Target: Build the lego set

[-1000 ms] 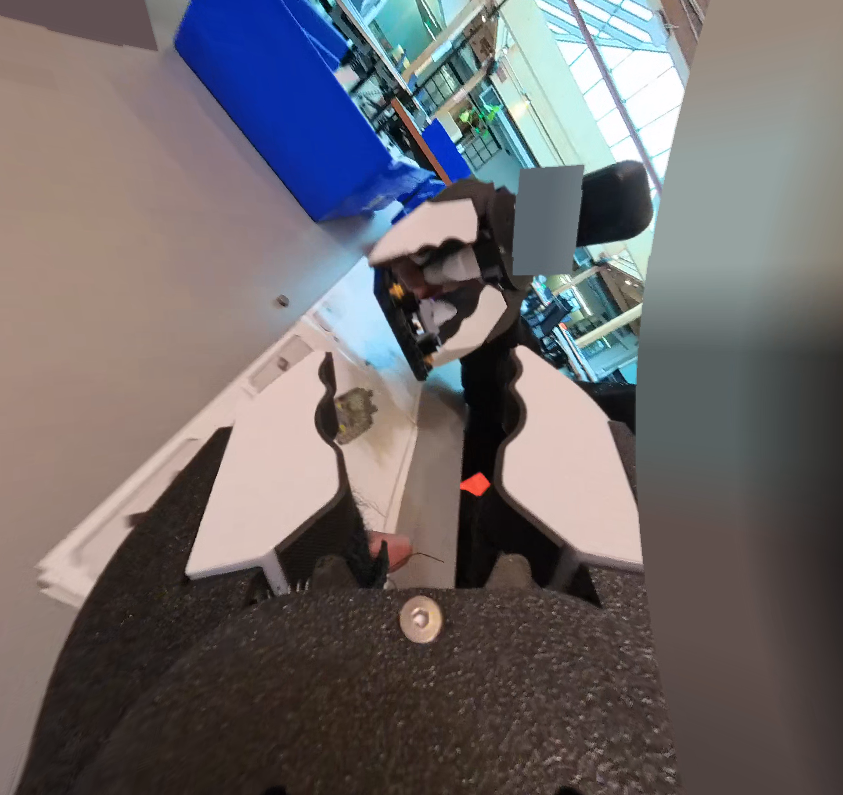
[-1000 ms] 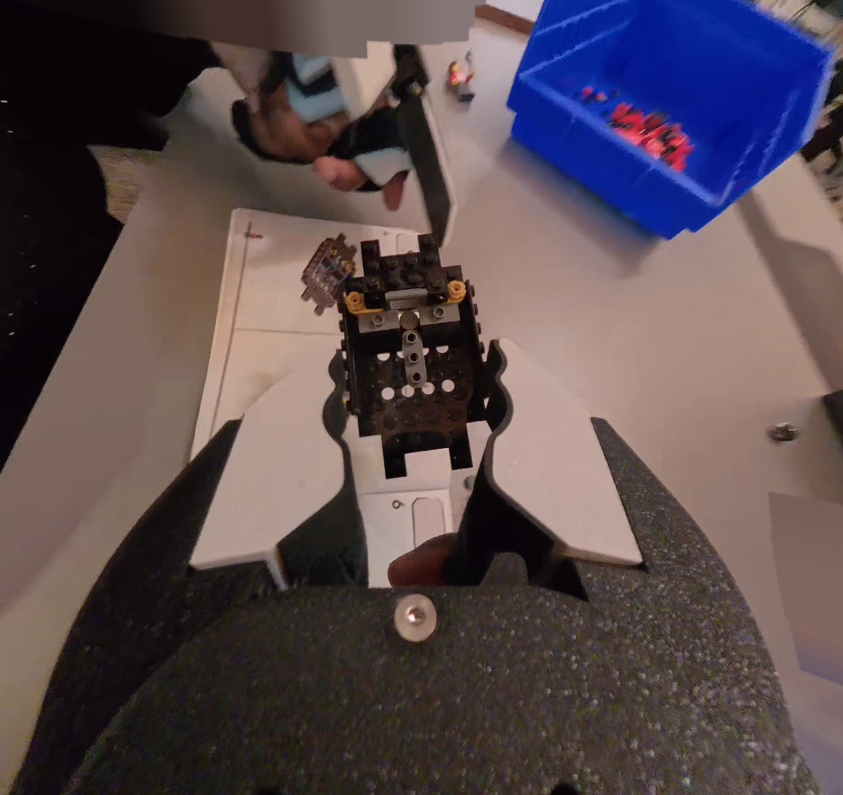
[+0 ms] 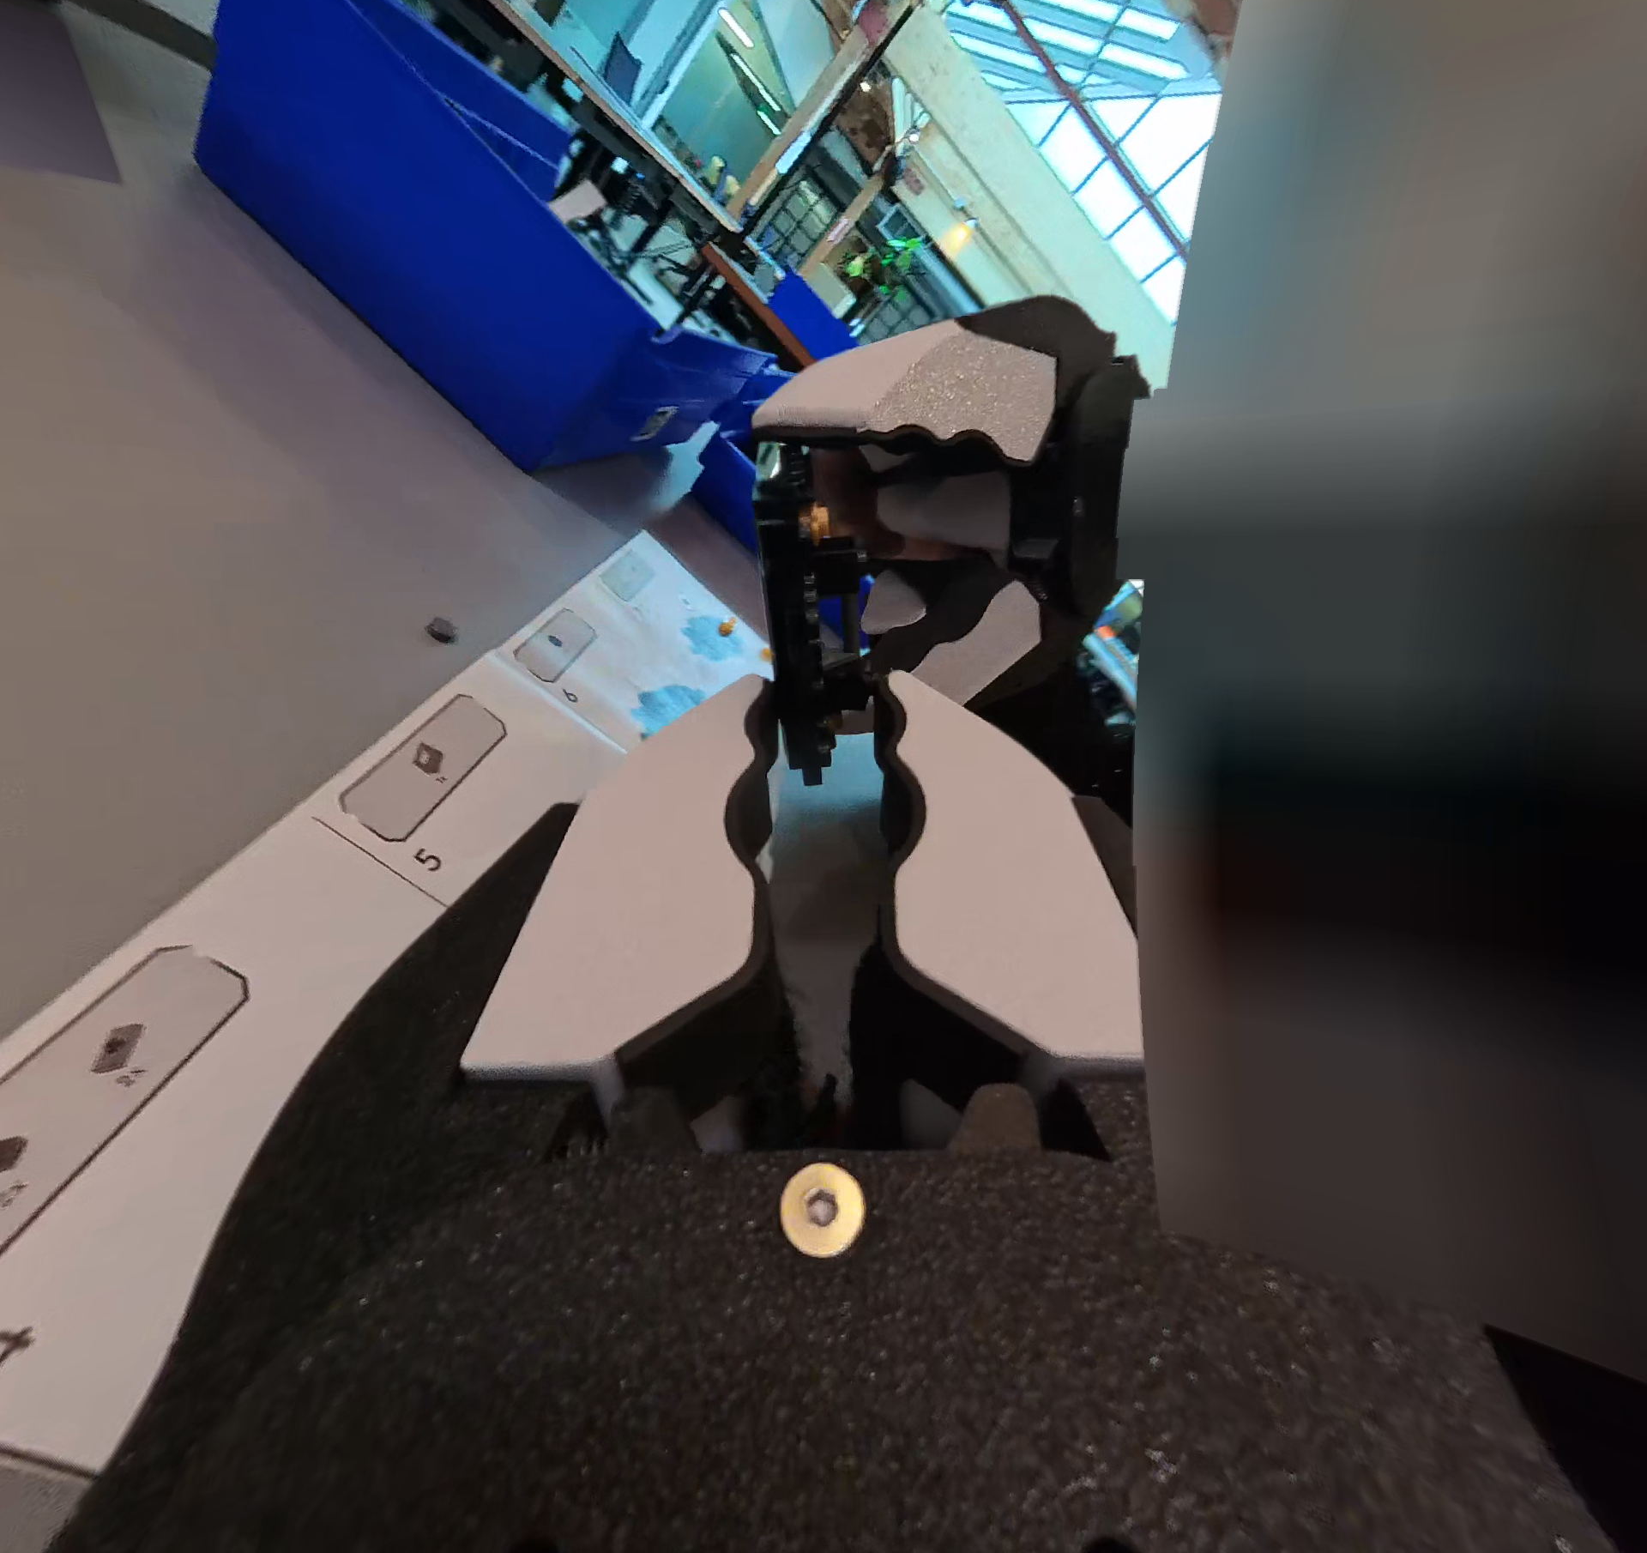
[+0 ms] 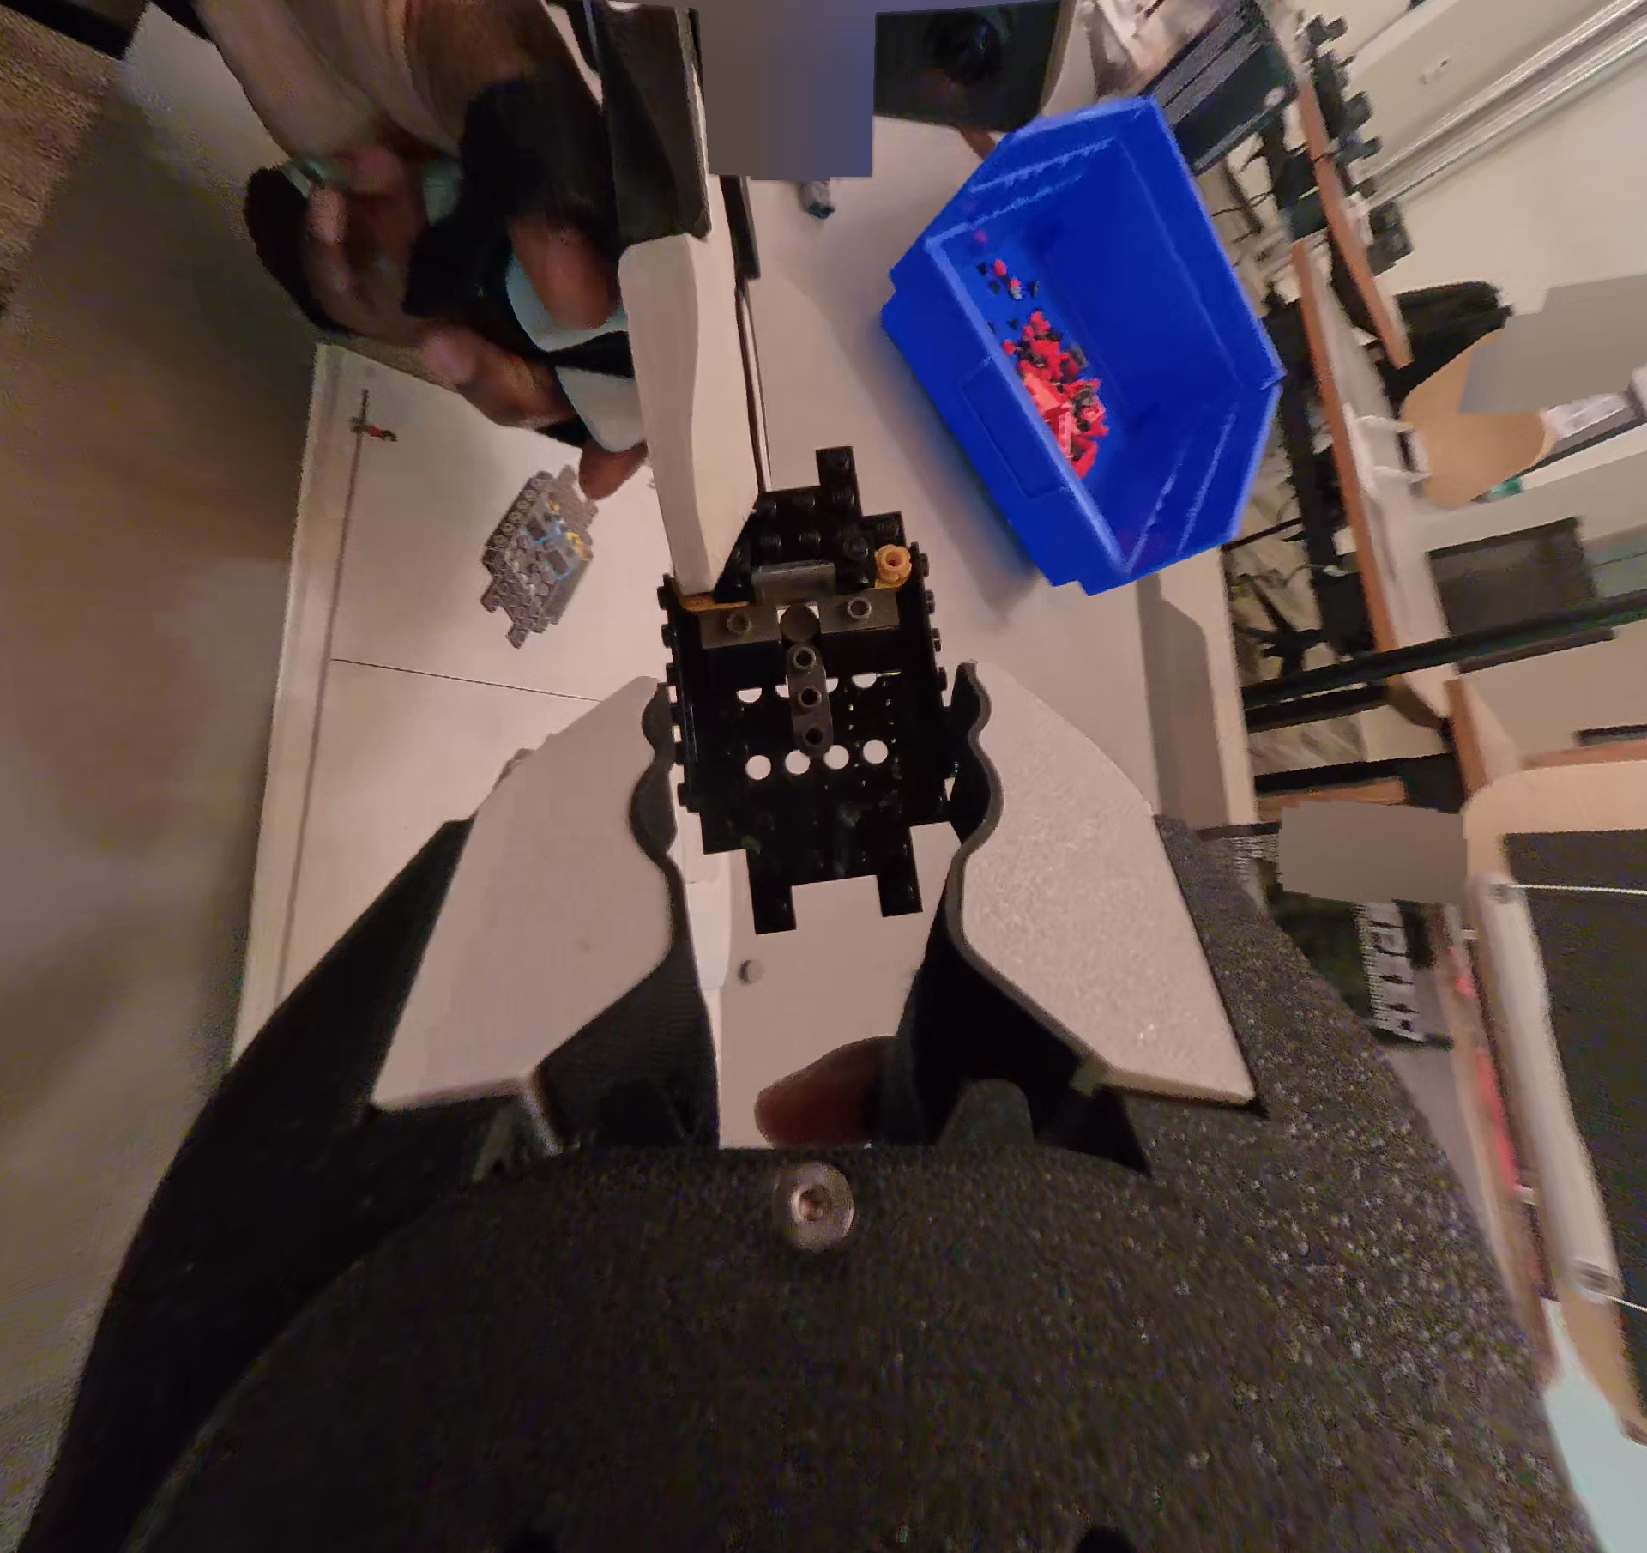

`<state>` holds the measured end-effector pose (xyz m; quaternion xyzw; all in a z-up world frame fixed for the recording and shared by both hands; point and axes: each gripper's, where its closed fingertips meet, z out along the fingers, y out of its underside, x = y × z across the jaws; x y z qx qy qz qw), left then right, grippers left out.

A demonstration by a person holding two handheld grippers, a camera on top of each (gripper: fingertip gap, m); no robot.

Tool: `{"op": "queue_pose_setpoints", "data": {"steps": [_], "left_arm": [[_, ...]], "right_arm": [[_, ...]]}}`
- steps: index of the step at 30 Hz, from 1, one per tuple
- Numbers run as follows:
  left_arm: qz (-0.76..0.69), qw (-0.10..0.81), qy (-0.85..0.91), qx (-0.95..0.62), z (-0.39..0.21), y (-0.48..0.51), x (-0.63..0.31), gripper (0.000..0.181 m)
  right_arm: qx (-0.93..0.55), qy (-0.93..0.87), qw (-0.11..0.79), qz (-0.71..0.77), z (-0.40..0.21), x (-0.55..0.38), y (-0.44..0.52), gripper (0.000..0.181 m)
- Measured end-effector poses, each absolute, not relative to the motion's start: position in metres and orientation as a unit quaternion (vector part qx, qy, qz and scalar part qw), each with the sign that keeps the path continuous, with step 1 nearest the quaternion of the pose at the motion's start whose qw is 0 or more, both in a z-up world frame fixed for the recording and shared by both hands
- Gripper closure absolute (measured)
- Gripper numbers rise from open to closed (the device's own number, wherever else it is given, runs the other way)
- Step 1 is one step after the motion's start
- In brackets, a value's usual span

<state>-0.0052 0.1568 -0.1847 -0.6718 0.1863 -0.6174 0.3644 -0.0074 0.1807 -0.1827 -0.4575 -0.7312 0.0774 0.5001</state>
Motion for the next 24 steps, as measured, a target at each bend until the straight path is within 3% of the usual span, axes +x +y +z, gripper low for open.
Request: {"op": "queue_pose_setpoints", "data": {"steps": [1,9,18,21,24], "left_arm": [[-0.602,0.377,0.196,-0.676,-0.183,0.157,-0.006,0.161],[-0.505,0.469,0.249,-0.681,-0.167,0.154,-0.007,0.162],[-0.507,0.502,0.286,-0.64,-0.159,0.146,-0.01,0.162],[-0.514,0.511,0.288,-0.626,-0.157,0.146,-0.013,0.162],[-0.527,0.511,0.291,-0.613,-0.16,0.147,-0.017,0.162]], "right_arm": [[-0.449,-0.73,0.51,0.067,-0.18,-0.008,0.181,0.122],[-0.388,-0.719,0.577,0.01,-0.157,-0.011,0.174,0.122],[-0.342,-0.721,0.603,-0.005,-0.146,-0.014,0.163,0.122],[-0.361,-0.715,0.597,0.033,-0.145,-0.016,0.161,0.121],[-0.425,-0.68,0.572,0.17,-0.138,-0.011,0.16,0.121]]}}
